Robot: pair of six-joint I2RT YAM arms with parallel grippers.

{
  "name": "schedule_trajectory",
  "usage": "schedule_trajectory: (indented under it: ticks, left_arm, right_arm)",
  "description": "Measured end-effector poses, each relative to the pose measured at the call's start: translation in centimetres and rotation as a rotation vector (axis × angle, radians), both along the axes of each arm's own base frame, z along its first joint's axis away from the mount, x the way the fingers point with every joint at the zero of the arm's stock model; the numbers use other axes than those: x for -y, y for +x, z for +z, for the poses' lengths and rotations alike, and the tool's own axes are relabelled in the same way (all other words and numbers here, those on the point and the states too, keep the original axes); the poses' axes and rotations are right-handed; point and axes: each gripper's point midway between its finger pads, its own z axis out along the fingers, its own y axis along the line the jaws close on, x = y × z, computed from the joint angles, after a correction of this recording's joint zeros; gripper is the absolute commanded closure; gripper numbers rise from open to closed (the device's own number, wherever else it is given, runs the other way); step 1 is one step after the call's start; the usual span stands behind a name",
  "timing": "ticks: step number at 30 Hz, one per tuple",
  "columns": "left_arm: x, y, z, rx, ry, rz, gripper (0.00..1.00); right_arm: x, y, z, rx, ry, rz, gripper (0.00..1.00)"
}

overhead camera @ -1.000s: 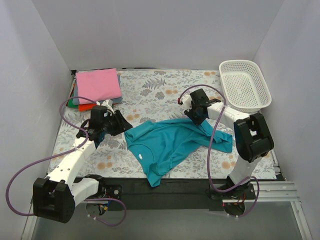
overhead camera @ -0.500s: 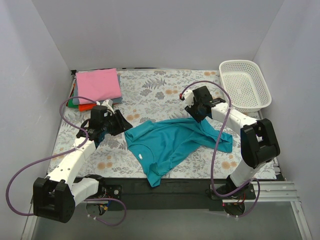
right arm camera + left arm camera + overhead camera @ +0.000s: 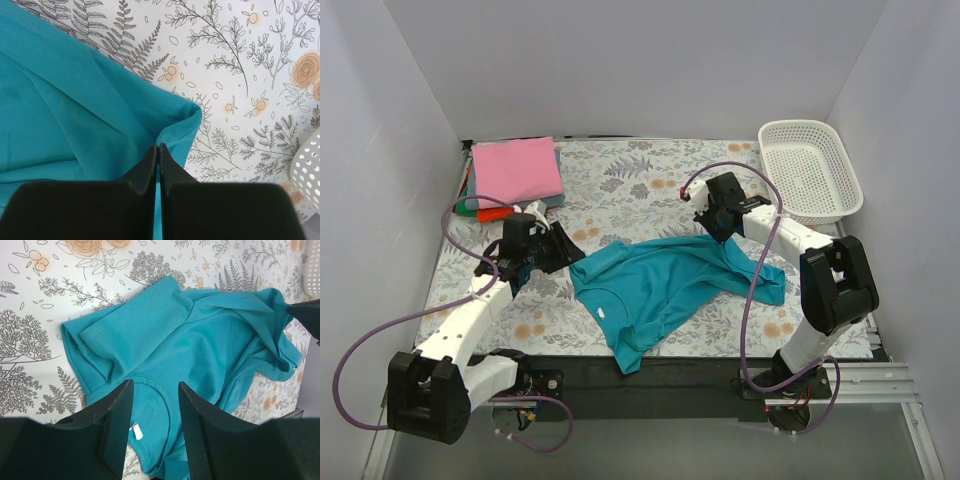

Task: Fold and stack the t-shirts
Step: Flatten the tshirt out

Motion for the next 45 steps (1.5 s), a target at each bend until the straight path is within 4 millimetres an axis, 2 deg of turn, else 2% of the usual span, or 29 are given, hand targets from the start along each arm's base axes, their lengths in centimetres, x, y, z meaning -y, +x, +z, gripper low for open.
schedule_trajectory:
  ticks: [5, 15, 19, 24, 34, 38, 42, 43, 45]
  left_arm:
    - [0.0, -0.2, -1.9, -0.046, 0.008, -0.002, 0.6]
    - [-0.8, 0.7, -6.5, -0.16, 0.068, 0.037, 0.62]
    - [-1.5, 1.2, -7.8, -0.189, 0.1, 0.067, 0.63]
    - [-1.8, 2.0, -8.6, -0.199, 0.12, 0.085, 0.64]
    - [-1.5, 3.8, -8.7, -0.186, 0.126, 0.08, 0.67]
    - [-1.5, 3.8, -9.0, -0.191, 0.13, 0.077, 0.73]
    - [-1.5, 4.0, -9.3, -0.19, 0.133, 0.072, 0.88]
    - [-1.5, 4.0, -9.4, -0.193, 0.134, 0.07, 1.0]
    - [-1.4, 4.1, -9.6, -0.196, 0.137, 0.062, 1.0]
  right_arm:
    - [0.7, 0.3, 0.1, 0.001, 0.004, -0.017, 0.99]
    - [3.9, 0.4, 1.4, 0.018, 0.059, -0.091, 0.99]
    - [3.9, 0.2, 1.2, 0.006, 0.08, -0.086, 0.99]
    - [3.4, 0.1, 1.2, -0.001, 0.101, -0.071, 0.99]
    - [3.1, -0.1, 1.2, -0.008, 0.116, -0.06, 0.99]
    - [3.1, -0.1, 1.1, -0.011, 0.117, -0.06, 0.99]
    - [3.1, -0.2, 1.0, -0.013, 0.117, -0.059, 0.99]
    - [3.1, -0.2, 1.0, -0.013, 0.119, -0.058, 0.99]
    - [3.1, -0.2, 1.0, -0.014, 0.119, -0.057, 0.99]
